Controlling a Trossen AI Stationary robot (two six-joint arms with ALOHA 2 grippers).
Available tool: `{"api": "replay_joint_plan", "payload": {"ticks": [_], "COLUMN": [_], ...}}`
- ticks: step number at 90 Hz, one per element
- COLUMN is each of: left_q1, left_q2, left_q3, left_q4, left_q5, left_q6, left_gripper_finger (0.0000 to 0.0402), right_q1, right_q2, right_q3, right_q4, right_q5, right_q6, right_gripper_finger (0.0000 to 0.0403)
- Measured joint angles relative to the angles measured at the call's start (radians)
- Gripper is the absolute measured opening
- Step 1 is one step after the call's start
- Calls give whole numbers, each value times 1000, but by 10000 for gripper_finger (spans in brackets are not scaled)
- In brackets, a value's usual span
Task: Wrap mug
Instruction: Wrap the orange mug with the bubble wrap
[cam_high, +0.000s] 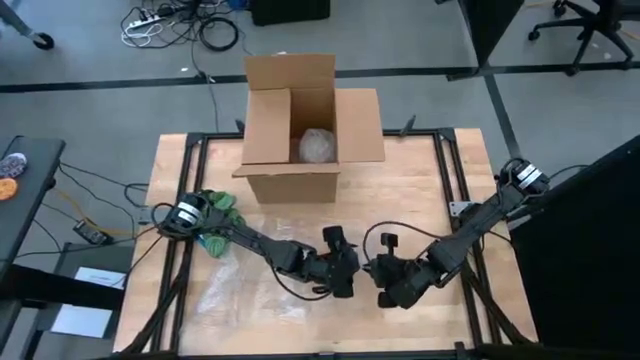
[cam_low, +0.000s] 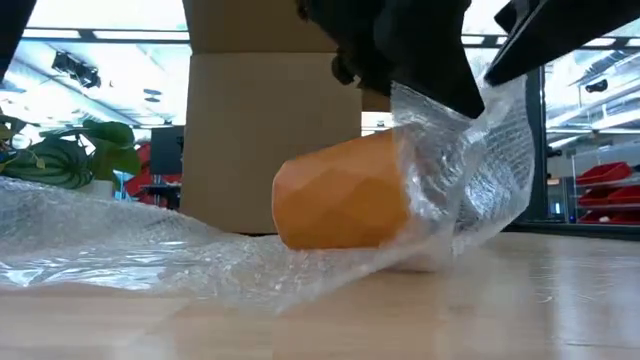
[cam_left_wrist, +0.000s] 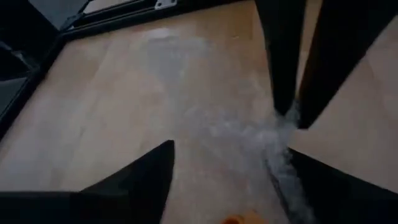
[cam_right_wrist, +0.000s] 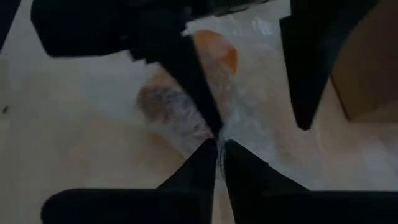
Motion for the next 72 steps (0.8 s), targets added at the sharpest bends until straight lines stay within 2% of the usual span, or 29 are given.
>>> {"api": "replay_joint_plan", "payload": {"ticks": [12,18,22,28,38,49,61,72], "left_q1": [5,7,9,12,12,12,10,10], "left_q2": [0,0,0,0,0,0,0,0], "left_q3": [0,0,0,0,0,0,0,0], "left_q4": [-11,-13,-13,-13,-16,-15,-15,-2], "left_q5": [0,0,0,0,0,0,21,96], "left_q6": [1,4,4,0,-4,-5,17,48], "left_gripper_finger": [95,37,15,12,14,10,3,1], "right_q1": [23,37,54,77,122,177,212,215], "right_q2": [-6,-12,-18,-20,-16,-15,-13,-13], "right_q3": [0,1,2,2,-9,-91,-212,-290], "right_q4": [-4,-15,-62,-174,-435,-558,-544,-528], "right_q5": [3,-5,-11,-17,-21,-44,-72,-24], "right_q6": [7,54,109,236,537,796,928,921], "right_gripper_finger": [45,63,76,95,127,160,196,225]}}
